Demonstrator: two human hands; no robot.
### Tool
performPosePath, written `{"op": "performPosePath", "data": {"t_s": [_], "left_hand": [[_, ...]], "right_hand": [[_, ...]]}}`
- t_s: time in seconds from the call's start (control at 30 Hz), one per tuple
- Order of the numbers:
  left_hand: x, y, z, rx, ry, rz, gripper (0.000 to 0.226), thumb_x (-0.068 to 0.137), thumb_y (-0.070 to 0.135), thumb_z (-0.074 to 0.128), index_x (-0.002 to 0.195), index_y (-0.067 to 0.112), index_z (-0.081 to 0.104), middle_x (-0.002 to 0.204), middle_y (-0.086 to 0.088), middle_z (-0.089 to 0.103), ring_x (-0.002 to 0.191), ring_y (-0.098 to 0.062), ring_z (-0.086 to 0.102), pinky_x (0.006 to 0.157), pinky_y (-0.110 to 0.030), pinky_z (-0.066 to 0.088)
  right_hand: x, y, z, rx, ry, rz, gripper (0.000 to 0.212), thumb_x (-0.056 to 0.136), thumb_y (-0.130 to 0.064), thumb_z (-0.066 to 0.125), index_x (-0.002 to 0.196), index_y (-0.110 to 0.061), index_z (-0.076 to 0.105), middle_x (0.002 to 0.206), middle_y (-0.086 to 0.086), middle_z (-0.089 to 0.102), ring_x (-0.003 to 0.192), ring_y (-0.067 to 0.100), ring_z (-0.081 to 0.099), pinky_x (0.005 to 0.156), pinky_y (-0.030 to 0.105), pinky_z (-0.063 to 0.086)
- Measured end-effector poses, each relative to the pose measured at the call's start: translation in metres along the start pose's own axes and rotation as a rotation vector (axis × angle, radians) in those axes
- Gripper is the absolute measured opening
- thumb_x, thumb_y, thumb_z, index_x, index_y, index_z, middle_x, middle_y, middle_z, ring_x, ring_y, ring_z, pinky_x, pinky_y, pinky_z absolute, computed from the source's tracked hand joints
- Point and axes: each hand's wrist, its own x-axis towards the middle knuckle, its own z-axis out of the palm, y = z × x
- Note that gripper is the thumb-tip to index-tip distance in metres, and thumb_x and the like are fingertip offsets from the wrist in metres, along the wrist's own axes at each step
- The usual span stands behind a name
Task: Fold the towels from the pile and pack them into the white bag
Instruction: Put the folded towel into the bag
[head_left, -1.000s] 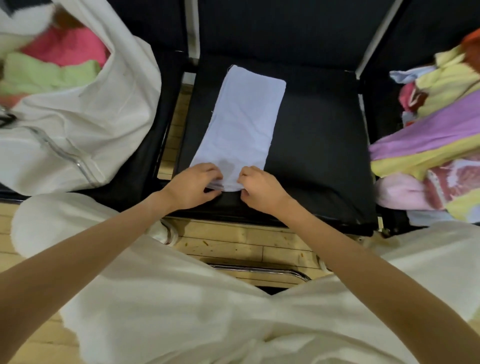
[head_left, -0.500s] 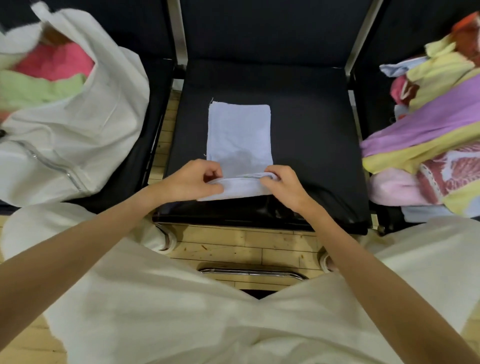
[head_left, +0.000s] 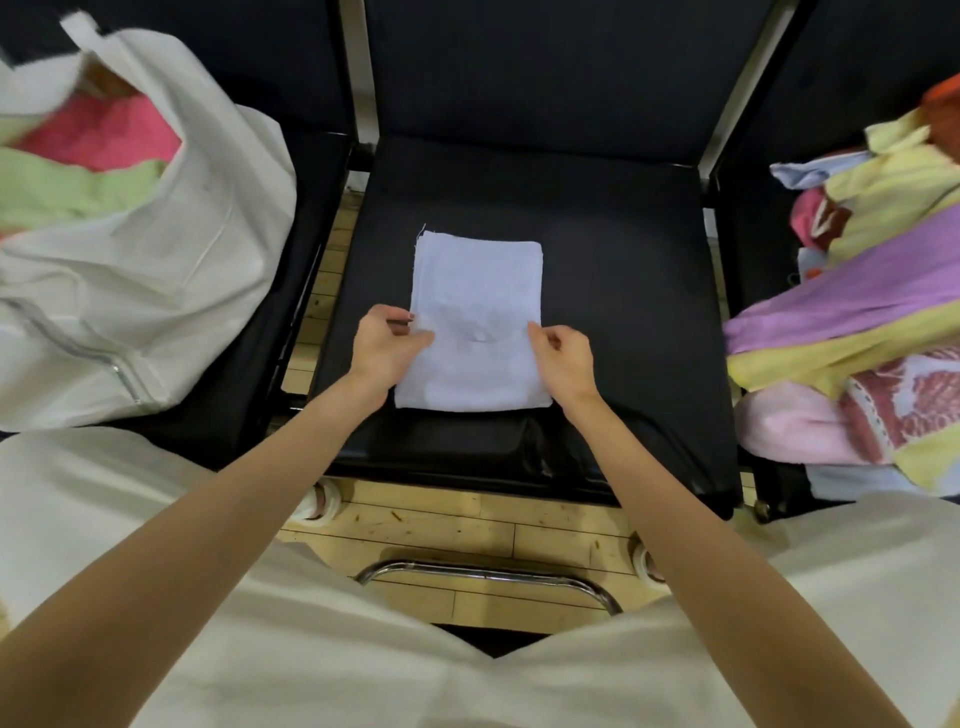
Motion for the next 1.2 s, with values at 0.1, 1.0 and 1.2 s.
{"op": "performPosePath", "data": {"t_s": [0.1, 1.0, 1.2], "left_hand": [[-0.001, -0.012, 0.002, 0.14, 0.055, 0.163, 0.036, 0.085, 0.01, 0.068, 0.117, 0.005, 0.053, 0.103, -0.006, 0.06, 0.09, -0.015, 0.057, 0.077, -0.025, 0.046], [-0.023, -0.013, -0.038, 1.038, -0.478, 0.691, 0.039, 0.082, 0.018, 0.063, 0.121, 0.014, 0.063, 0.121, -0.003, 0.063, 0.108, -0.026, 0.06, 0.091, -0.039, 0.047], [-0.025, -0.018, -0.036, 1.08, -0.382, 0.807, 0.013, 0.081, 0.017, 0.059, 0.091, 0.015, 0.066, 0.085, 0.002, 0.064, 0.075, -0.019, 0.058, 0.065, -0.028, 0.041]], "right_hand": [[0.001, 0.005, 0.001, -0.118, 0.032, -0.031, 0.02, 0.092, -0.009, 0.056, 0.109, -0.001, 0.061, 0.09, 0.01, 0.065, 0.076, 0.013, 0.056, 0.07, 0.018, 0.041], [-0.033, -0.019, -0.019, -0.843, -0.493, -0.287, 0.046, 0.081, -0.014, 0.059, 0.127, -0.016, 0.059, 0.119, 0.003, 0.061, 0.102, 0.024, 0.057, 0.086, 0.035, 0.052], [-0.035, -0.007, -0.02, -0.84, -0.442, -0.344, 0.023, 0.075, -0.002, 0.055, 0.09, -0.016, 0.065, 0.084, 0.0, 0.06, 0.078, 0.021, 0.056, 0.058, 0.026, 0.041]]}}
